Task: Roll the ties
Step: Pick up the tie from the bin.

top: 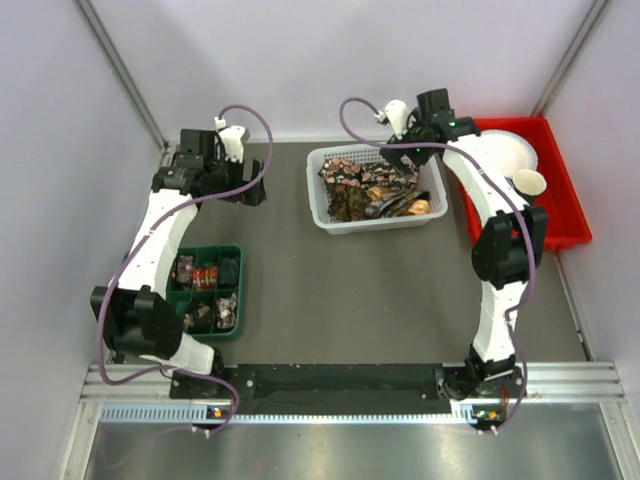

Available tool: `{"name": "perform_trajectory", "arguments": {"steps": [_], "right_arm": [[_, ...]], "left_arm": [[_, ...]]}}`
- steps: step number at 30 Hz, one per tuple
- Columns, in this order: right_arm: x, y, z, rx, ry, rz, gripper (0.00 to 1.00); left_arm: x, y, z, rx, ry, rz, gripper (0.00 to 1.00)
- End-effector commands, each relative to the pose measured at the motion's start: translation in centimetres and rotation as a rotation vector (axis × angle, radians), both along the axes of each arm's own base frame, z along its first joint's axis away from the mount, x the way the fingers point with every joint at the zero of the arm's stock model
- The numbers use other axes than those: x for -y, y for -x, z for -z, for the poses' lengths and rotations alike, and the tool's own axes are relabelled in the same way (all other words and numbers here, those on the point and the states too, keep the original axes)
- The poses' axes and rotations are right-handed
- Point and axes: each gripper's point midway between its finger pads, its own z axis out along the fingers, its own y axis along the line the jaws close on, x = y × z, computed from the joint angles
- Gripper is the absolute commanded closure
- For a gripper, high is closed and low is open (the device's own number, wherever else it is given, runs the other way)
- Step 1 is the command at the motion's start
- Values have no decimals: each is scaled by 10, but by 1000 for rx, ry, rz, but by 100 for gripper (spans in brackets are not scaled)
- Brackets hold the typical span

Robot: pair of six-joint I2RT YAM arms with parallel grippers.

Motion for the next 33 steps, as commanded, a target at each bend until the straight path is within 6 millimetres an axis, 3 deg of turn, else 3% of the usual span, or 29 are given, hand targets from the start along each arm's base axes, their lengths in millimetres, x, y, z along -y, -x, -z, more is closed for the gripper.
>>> {"name": "perform_trajectory", "arguments": {"steps": [1,8,19,25,26,28,31,32,33], "right_arm": [[2,-39,10,85,82,3,1],[-9,-49,57,28,92,-48,1],[-17,-64,106,3,137,-89,3],[-16,-72,102,46,143,-73,39],[-16,-73,97,59,142,-70,51],[-17,-76,85,88,134,-59,57],[-18,-79,62,132,116,-47,75],[-18,-79,54,143,102,-36,93],[-20,-78,40,166,85,-32,100]], "left_arm": [[10,-20,-17,55,40,25,1],[9,-32,-5,22,24,24,1],[8,-36,6,-2,3,40,1],[8,-35,7,-9,3,39,1],[8,-35,8,-9,3,39,1],[8,-35,7,-6,2,38,1],[8,-35,5,-1,2,39,1],[8,-35,5,3,1,38,1],[7,-36,4,6,-1,38,1]]}}
